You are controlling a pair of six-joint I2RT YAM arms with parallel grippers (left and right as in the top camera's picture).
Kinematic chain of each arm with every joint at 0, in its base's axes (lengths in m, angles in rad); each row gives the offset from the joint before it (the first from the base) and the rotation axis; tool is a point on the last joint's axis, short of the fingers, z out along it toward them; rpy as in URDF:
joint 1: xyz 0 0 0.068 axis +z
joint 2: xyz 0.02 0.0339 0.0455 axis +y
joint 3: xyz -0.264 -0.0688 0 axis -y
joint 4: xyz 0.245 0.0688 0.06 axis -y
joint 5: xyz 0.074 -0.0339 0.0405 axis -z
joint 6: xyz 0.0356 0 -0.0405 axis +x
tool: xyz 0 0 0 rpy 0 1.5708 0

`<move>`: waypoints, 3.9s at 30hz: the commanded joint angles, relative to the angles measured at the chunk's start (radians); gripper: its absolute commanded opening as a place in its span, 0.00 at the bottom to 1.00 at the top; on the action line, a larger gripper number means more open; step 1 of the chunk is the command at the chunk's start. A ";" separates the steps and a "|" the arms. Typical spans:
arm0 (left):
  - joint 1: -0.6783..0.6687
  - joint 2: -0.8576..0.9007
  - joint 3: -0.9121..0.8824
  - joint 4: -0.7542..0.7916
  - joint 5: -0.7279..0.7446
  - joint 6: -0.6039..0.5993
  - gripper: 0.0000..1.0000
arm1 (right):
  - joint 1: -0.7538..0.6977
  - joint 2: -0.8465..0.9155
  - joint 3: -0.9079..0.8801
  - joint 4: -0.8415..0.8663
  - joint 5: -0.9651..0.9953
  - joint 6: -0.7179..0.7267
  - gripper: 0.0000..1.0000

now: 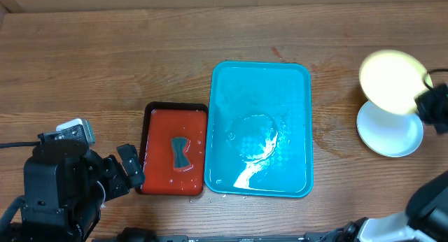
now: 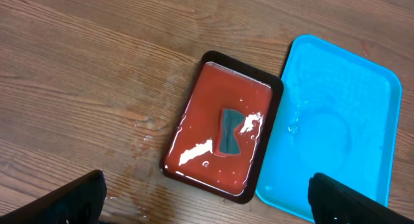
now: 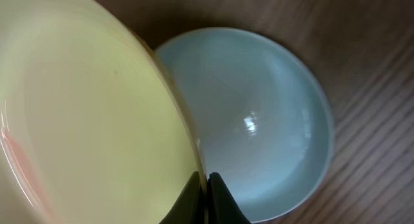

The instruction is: Clean dirty plates on tray and stack at the side

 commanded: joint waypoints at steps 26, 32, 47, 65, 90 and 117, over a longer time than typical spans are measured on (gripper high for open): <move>0.004 0.002 0.007 0.002 -0.016 0.019 1.00 | 0.536 -0.658 -0.054 0.015 0.112 -0.122 0.13; 0.004 0.002 0.007 0.002 -0.016 0.019 1.00 | 0.518 -0.589 -0.071 0.033 0.369 -0.004 0.04; 0.004 0.002 0.007 0.002 -0.016 0.019 1.00 | 0.256 0.076 -0.098 0.096 0.173 -0.082 0.04; 0.004 0.002 0.007 0.002 -0.016 0.019 1.00 | 0.208 0.079 -0.076 0.044 -0.032 -0.187 0.04; 0.004 0.002 0.007 0.002 -0.016 0.019 1.00 | 0.235 -0.035 -0.151 0.030 0.167 -0.055 0.04; 0.004 0.002 0.007 0.002 -0.016 0.019 1.00 | 0.863 -0.883 -0.085 -0.063 -0.194 -0.426 1.00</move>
